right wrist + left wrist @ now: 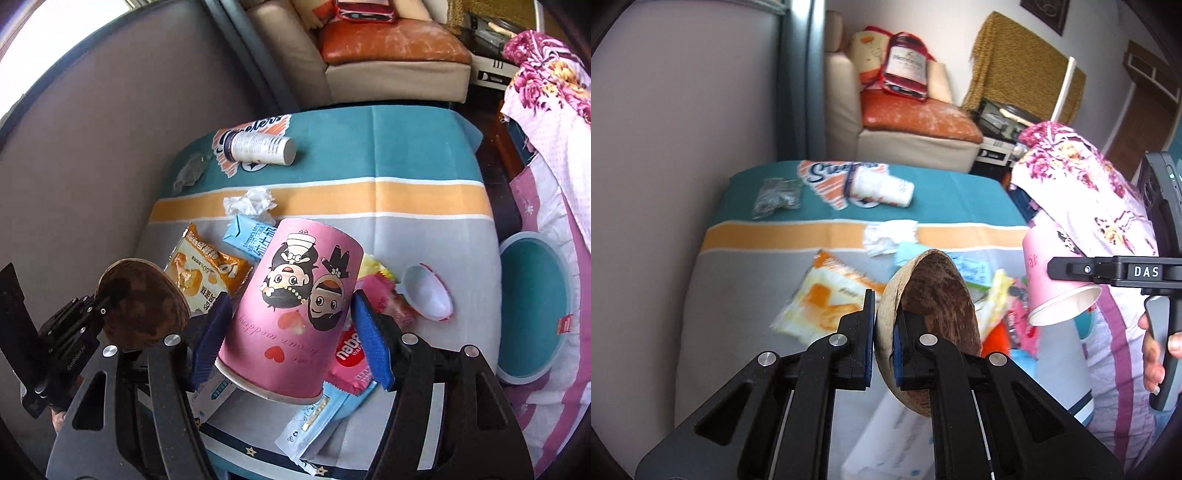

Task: Collect trash
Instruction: 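Carry the shell and cup over the wastebasket and open both grippers, then move both grippers back to the table toward the medicine box and blue sachet, then grasp the white medicine box with the left gripper while the right gripper grasps the blue sachet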

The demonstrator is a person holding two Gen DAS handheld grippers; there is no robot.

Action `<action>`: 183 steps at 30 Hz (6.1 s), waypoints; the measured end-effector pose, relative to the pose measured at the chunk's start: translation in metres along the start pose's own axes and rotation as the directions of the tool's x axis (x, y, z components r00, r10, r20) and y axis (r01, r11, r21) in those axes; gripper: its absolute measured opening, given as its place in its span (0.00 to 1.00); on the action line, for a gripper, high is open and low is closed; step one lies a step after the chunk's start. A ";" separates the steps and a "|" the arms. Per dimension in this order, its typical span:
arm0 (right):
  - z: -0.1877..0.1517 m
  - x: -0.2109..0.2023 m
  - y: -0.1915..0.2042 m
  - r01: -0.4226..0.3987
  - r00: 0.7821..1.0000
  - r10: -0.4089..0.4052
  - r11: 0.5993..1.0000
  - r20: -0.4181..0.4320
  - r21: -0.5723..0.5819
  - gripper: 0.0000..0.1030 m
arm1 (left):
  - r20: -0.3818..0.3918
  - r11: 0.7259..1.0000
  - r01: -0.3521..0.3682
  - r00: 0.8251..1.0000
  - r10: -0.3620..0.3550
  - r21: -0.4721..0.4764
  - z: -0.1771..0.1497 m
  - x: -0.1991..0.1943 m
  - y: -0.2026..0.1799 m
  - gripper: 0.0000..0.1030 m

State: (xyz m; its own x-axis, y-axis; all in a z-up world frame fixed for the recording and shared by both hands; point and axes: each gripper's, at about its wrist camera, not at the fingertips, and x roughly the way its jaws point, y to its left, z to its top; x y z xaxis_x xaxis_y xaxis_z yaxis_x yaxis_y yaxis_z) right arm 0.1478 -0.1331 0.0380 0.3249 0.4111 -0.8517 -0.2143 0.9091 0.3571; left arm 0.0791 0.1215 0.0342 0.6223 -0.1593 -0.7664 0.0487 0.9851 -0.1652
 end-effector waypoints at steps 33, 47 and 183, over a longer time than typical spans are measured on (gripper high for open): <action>-0.063 -0.091 -0.278 0.201 0.942 -0.289 0.894 0.173 0.400 0.62 | -0.237 0.896 0.256 0.955 -0.177 0.362 0.013 0.149 -0.325 0.08; -0.072 -0.067 -0.312 0.224 0.946 -0.303 0.867 0.113 0.444 0.62 | -0.344 0.868 0.268 0.931 -0.121 0.419 -0.014 0.204 -0.364 0.10; -0.123 -0.012 -0.017 0.012 0.999 -0.013 1.000 -0.045 -0.023 0.21 | -0.179 0.996 0.039 0.984 -0.025 0.075 -0.087 0.004 -0.029 0.67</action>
State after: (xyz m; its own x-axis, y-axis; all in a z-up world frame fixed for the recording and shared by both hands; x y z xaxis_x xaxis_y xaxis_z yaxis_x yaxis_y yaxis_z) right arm 0.0341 -0.1613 -0.0050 0.2862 0.3957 -0.8726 -0.2311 0.9124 0.3379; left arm 0.0121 0.0862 -0.0187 0.4710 -0.1926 -0.8608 0.1316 0.9803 -0.1474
